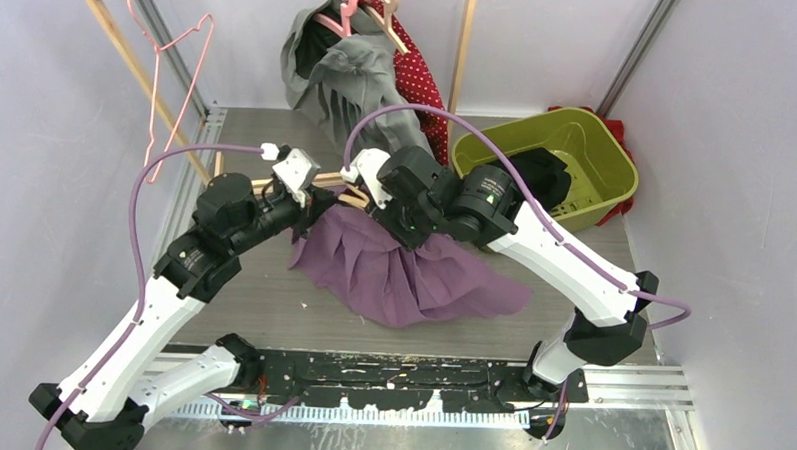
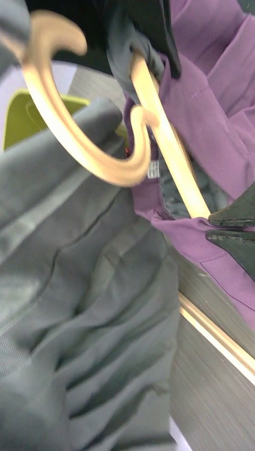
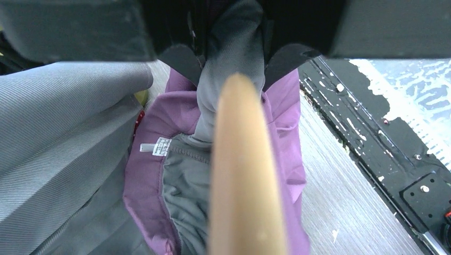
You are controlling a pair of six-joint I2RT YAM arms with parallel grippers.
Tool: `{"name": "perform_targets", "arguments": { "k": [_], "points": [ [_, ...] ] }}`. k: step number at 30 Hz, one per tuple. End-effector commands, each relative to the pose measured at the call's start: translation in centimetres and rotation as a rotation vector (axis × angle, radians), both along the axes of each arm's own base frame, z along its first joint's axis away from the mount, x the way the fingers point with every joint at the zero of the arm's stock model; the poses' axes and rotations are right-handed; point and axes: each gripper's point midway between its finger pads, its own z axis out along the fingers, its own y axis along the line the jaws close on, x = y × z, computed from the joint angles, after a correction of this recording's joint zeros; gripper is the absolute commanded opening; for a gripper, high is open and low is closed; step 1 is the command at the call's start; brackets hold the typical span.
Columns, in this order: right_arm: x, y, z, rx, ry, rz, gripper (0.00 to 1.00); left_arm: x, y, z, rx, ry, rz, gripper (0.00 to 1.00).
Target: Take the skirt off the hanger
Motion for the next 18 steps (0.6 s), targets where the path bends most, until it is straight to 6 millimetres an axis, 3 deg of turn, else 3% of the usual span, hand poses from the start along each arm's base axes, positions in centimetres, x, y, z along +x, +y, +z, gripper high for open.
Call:
{"name": "perform_targets", "arguments": {
  "k": [1,4,8,10,12,15,18],
  "points": [
    [0.1,0.5,5.6,0.206,-0.102,-0.006,0.01,2.7,4.3,0.5,0.065,-0.051,0.275,0.00],
    [0.3,-0.2,5.8,0.200,-0.123,-0.027,0.01,2.9,7.9,-1.9,0.232,-0.030,0.409,0.00],
    [0.7,-0.9,6.4,0.199,-0.164,-0.044,0.01,1.6,11.5,-7.1,0.429,0.094,0.514,0.00],
    [0.8,-1.2,6.7,0.204,-0.179,-0.048,0.01,0.5,12.3,-9.8,0.490,0.162,0.510,0.00],
    [1.0,-1.4,6.9,0.206,-0.193,-0.059,0.01,-0.6,11.8,-11.2,0.487,0.217,0.462,0.00],
    [1.5,-1.2,7.5,0.234,-0.225,-0.075,0.01,-1.6,11.2,-12.4,0.433,0.279,0.445,0.00],
    [1.8,-1.2,8.3,0.251,-0.253,-0.072,0.01,-1.6,12.2,-13.2,0.449,0.282,0.500,0.00]
  ]
}}
